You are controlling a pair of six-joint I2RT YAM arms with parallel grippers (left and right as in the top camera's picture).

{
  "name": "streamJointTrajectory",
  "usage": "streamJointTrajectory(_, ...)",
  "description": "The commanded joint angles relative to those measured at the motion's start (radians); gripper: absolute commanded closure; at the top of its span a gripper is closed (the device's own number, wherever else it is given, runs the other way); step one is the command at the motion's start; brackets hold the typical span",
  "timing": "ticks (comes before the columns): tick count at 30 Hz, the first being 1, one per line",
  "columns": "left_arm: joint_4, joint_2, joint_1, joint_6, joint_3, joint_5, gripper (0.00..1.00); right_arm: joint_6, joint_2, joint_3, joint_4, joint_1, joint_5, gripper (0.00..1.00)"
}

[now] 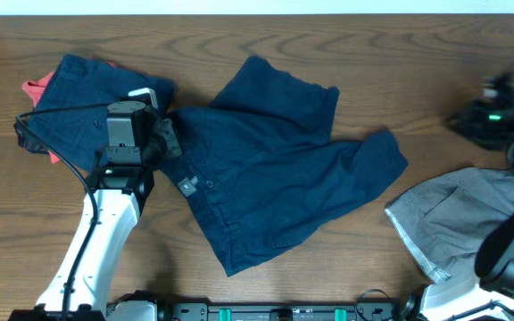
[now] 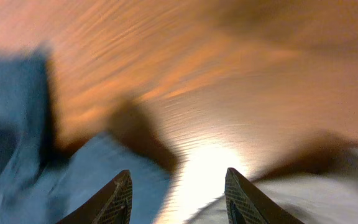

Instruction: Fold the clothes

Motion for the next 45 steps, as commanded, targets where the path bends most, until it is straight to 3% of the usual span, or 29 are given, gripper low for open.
streamJointTrajectory(1,0.056,0.041,0.003,0.009,0.01,-0.045,0.93,-0.106,0.012,-0.027,0.01,0.13,-0.05,0.53)
streamJointTrajectory(4,0.133,0.087,0.002,0.009,0.01,-0.037,0.93,-0.054,0.013,-0.03,0.064,0.233,0.008,0.5)
streamJointTrajectory(11,0.322,0.197,0.002,0.009,0.034,-0.015,0.93,-0.004,0.013,-0.03,0.241,0.418,0.02,0.3)
streamJointTrajectory(12,0.317,0.202,0.002,0.009,0.047,-0.014,0.83,-0.002,0.016,-0.03,0.262,0.441,0.028,0.28)
streamJointTrajectory(14,0.273,0.204,0.003,0.009,0.076,0.007,0.2,0.01,0.025,-0.03,0.291,0.476,0.056,0.25)
streamJointTrajectory(15,0.226,0.203,0.003,0.009,0.092,0.016,0.02,0.026,0.033,-0.03,0.301,0.49,0.078,0.23)
streamJointTrajectory(21,-0.225,0.177,-0.003,0.008,0.142,0.086,0.02,0.138,0.12,-0.03,0.333,0.528,0.162,0.26)
streamJointTrajectory(25,-0.43,0.178,-0.018,0.008,0.135,0.175,0.02,0.209,0.204,-0.03,0.398,0.527,0.163,0.26)
streamJointTrajectory(30,-0.481,0.178,-0.062,0.005,0.103,0.21,0.02,0.288,0.293,-0.03,0.533,0.529,0.127,0.23)
streamJointTrajectory(33,-0.489,0.178,-0.082,-0.008,0.089,0.209,0.02,0.295,0.327,-0.03,0.595,0.531,0.063,0.27)
streamJointTrajectory(35,-0.494,0.178,-0.094,-0.015,0.086,0.21,0.02,0.314,0.346,-0.03,0.602,0.535,0.069,0.45)
streamJointTrajectory(37,-0.496,0.178,-0.102,-0.014,0.086,0.209,0.02,0.318,0.362,-0.03,0.602,0.534,0.077,0.87)
streamJointTrajectory(38,-0.496,0.178,-0.103,-0.016,0.086,0.21,0.02,0.324,0.365,-0.03,0.602,0.529,0.098,0.99)
streamJointTrajectory(45,-0.492,0.178,-0.103,-0.018,0.086,0.209,0.02,0.339,0.284,0.011,0.582,0.407,0.28,0.99)
